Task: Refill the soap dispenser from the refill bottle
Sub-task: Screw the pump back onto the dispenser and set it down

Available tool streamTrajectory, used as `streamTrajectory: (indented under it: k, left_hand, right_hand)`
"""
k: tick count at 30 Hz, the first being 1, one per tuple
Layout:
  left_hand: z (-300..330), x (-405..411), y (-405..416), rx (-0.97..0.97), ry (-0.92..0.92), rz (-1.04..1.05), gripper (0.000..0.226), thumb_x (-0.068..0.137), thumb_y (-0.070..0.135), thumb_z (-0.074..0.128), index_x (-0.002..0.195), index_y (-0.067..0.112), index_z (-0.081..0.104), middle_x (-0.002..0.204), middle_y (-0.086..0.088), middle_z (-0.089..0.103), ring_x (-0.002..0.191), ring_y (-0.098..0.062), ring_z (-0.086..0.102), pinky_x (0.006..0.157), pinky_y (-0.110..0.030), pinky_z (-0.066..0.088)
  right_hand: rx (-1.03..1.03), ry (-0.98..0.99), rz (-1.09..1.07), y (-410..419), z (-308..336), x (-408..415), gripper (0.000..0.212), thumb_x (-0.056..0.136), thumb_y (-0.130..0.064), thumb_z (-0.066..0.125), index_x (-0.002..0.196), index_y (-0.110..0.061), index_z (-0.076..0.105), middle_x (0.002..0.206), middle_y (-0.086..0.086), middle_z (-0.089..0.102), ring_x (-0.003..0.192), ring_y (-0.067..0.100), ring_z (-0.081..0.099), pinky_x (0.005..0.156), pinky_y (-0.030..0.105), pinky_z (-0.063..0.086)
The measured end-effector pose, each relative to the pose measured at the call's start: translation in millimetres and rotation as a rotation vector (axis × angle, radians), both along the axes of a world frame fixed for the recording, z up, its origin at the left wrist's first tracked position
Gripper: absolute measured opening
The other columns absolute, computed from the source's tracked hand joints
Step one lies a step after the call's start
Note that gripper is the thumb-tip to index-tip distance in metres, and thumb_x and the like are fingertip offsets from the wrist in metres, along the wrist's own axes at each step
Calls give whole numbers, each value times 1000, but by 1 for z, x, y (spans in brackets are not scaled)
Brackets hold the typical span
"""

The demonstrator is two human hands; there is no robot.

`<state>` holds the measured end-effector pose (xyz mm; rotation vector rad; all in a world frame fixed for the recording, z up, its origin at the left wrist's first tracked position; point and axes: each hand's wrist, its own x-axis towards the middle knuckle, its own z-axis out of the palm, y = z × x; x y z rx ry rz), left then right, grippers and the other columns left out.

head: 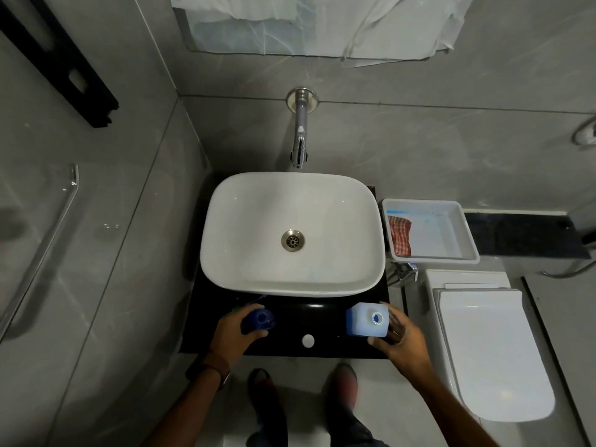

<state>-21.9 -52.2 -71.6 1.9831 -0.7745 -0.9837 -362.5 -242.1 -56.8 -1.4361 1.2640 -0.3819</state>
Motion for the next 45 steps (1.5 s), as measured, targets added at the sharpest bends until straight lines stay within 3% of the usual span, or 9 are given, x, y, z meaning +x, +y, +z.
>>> streamTrajectory:
  k: [3,6,10,16,21,24,31,39,45]
  left_hand:
    - [2,0,0,-5,-5,-6,60,64,7,91,112,33,67,115,3,71,110,-15,66,100,-39,54]
    - [5,-2,0,-14,-13,-10,63,64,8,92,117,31,67,119,0,70,112,-17,65,100,-38,54]
    - [8,0,9,-9,-78,-22,69,69,-2,85,130,22,62,127,1,64,117,-16,61,100,-35,53]
    - [13,32,19,67,-413,30,35,84,0,71,118,9,69,119,-10,68,109,-30,65,94,-40,54]
    - [11,52,0,171,-402,-124,44,79,10,79,122,12,68,125,-12,67,115,-31,63,97,-42,53]
    - [1,55,-2,242,-428,-201,48,77,15,81,123,16,67,127,-10,68,117,-31,63,94,-40,55]
    - [-20,57,7,227,-409,-69,38,78,10,79,115,9,72,109,-17,75,103,-37,69,88,-41,57]
    - [55,39,46,13,-123,243,32,76,19,85,104,30,74,96,11,74,92,-9,71,71,-14,56]
    - [164,13,42,-243,-57,297,38,72,17,87,100,40,76,99,14,77,95,-4,73,73,-11,56]
  right_hand:
    - [-6,22,-80,11,-4,-2,80,65,20,89,127,-24,63,110,-15,78,107,0,74,81,13,59]
    - [-62,89,-164,34,-10,-7,58,63,11,94,91,-31,65,91,-10,75,87,11,75,68,14,59]
    - [-230,201,-44,64,-18,-3,48,67,-4,97,71,-35,60,79,-12,69,68,11,68,56,12,51]
    - [-359,165,244,92,-19,48,25,79,-15,89,95,-26,73,89,-12,72,83,4,71,69,30,63]
    - [-309,11,425,89,-12,139,73,74,-24,93,141,-20,62,135,-15,62,124,-6,58,106,9,45]
    - [-252,37,479,89,-19,179,88,72,-22,92,150,-26,52,143,-17,55,130,-7,48,110,-1,29]
    - [-240,76,436,93,-28,211,55,72,-12,90,123,-18,71,116,3,77,107,21,73,96,33,58]
    - [-213,130,307,79,4,182,48,67,-37,91,103,-36,60,90,-15,75,83,4,72,77,30,60]
    - [-309,176,208,53,50,154,49,64,-43,96,102,-38,64,91,-18,77,84,4,72,80,31,62]
